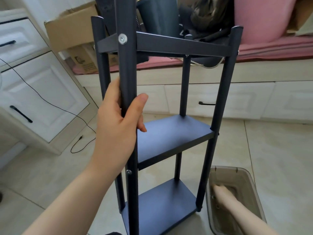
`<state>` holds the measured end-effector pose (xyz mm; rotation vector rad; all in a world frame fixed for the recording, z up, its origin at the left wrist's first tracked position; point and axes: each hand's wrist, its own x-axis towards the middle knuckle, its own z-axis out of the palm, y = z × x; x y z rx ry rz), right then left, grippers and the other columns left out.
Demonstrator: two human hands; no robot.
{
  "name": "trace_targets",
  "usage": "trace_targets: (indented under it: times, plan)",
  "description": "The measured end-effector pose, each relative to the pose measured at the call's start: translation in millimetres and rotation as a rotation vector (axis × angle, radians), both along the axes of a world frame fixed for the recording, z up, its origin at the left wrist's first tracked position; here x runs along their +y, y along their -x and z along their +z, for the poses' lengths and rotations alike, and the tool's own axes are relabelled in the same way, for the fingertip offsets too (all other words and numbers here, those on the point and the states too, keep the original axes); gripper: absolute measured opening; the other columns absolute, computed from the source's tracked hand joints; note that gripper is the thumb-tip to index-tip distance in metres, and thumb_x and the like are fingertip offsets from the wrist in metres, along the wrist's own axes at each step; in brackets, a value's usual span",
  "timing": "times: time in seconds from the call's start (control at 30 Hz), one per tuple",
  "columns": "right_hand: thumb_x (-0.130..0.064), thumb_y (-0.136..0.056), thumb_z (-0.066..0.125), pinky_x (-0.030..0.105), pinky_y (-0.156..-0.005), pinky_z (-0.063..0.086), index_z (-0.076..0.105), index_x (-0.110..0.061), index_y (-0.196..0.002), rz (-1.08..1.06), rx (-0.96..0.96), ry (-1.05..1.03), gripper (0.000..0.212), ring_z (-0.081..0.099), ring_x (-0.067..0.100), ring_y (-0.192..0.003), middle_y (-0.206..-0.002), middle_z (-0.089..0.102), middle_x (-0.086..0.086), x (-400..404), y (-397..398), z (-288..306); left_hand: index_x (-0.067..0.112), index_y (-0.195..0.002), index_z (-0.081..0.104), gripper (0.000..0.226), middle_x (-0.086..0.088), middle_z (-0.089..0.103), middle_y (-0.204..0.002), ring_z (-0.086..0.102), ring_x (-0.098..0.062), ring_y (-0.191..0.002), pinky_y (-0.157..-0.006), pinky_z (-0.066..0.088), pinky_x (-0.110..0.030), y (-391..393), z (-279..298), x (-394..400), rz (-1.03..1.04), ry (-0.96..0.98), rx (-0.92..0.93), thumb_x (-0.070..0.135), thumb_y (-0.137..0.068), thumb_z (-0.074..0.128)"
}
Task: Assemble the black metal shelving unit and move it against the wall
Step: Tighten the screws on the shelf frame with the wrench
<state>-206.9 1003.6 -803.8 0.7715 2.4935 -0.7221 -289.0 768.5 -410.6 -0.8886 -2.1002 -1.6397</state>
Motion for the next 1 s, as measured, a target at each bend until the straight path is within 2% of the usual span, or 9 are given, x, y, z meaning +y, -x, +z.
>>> trace_targets:
  times: [0.03,0.07,0.17,0.37,0.53,0.67,0.73,0.83,1.0]
  plan:
    - [-0.027,-0.106,0.033,0.035,-0.072,0.056,0.046,-0.005,-0.138,-0.007,-0.002,0.027,0.041,0.062,0.024,-0.086,-0.11,0.061,0.012,-0.4,0.4,1.7,0.032,-0.113,0.054,0.016,-0.003,0.045,-0.061,0.048,-0.019,-0.049,-0.052,0.046,-0.021,0.9,0.1,-0.1,0.002,-0.002,0.0,0.026,-0.098,0.057]
    - [-0.025,-0.106,0.035,0.035,-0.077,0.056,0.045,-0.006,-0.139,-0.004,0.002,0.059,0.039,0.063,0.028,-0.097,-0.118,0.061,0.014,-0.1,1.7,2.1,0.033,-0.113,0.054,0.016,-0.004,0.045,-0.061,0.049,-0.019,-0.049,-0.052,0.045,-0.02,1.6,0.3,0.0,0.003,-0.005,0.001,0.026,-0.098,0.057]
    - [-0.028,-0.105,0.04,0.04,-0.098,0.048,0.053,0.0,-0.134,0.071,0.077,0.008,0.042,0.058,0.036,-0.118,-0.128,0.061,0.021,0.6,2.9,-1.3,0.038,-0.109,0.055,0.016,-0.003,0.045,-0.062,0.049,-0.019,-0.048,-0.051,0.046,-0.024,3.4,1.1,-0.3,0.001,-0.014,-0.006,0.03,-0.096,0.058]
    - [-0.028,-0.105,0.039,0.043,-0.104,0.044,0.049,-0.001,-0.137,0.111,0.115,-0.051,0.043,0.054,0.037,-0.123,-0.133,0.057,0.021,5.7,3.7,0.7,0.041,-0.109,0.056,0.018,-0.008,0.043,-0.069,0.047,-0.019,-0.049,-0.049,0.049,-0.031,6.2,2.2,-1.2,-0.006,-0.016,-0.015,0.03,-0.095,0.058]
    - [-0.019,-0.104,0.038,0.039,-0.106,0.042,0.047,-0.003,-0.141,-0.128,0.023,0.095,0.041,0.051,0.033,-0.129,-0.141,0.052,0.018,9.9,4.3,4.3,0.037,-0.108,0.055,0.016,-0.006,0.044,-0.069,0.047,-0.019,-0.049,-0.05,0.05,-0.035,7.5,1.7,-2.5,0.012,-0.004,-0.012,0.026,-0.096,0.058]
    - [-0.004,-0.1,0.039,0.037,-0.106,0.044,0.049,-0.015,-0.143,0.006,-0.104,-0.016,0.045,0.047,0.031,-0.133,-0.149,0.041,0.012,12.2,-0.1,5.6,0.036,-0.106,0.054,0.015,-0.007,0.044,-0.069,0.046,-0.02,-0.049,-0.05,0.049,-0.034,7.9,1.1,-3.0,0.021,-0.007,-0.011,0.026,-0.097,0.058]
    - [-0.004,-0.099,0.041,0.036,-0.104,0.045,0.053,-0.017,-0.137,0.101,-0.147,-0.044,0.043,0.05,0.029,-0.129,-0.146,0.045,0.01,14.3,-2.8,3.6,0.037,-0.105,0.054,0.014,-0.008,0.045,-0.067,0.046,-0.02,-0.048,-0.049,0.049,-0.032,7.9,1.0,-3.0,0.018,-0.007,-0.011,0.027,-0.096,0.058]
    - [0.001,-0.099,0.037,0.034,-0.103,0.046,0.053,-0.012,-0.134,0.119,-0.176,-0.024,0.04,0.054,0.025,-0.125,-0.141,0.052,0.011,13.9,-7.2,9.8,0.04,-0.107,0.057,0.016,-0.002,0.045,-0.06,0.047,-0.021,-0.048,-0.05,0.048,-0.029,6.6,-0.1,-2.7,0.009,-0.012,-0.014,0.03,-0.095,0.059]
    - [-0.007,-0.101,0.036,0.031,-0.098,0.047,0.052,-0.013,-0.125,0.133,-0.128,-0.006,0.03,0.057,0.023,-0.116,-0.134,0.055,0.009,12.6,-18.9,36.7,0.043,-0.106,0.058,0.018,0.007,0.049,-0.06,0.052,-0.016,-0.05,-0.054,0.05,-0.026,2.5,-2.0,-2.4,-0.038,-0.04,-0.043,0.03,-0.094,0.061]
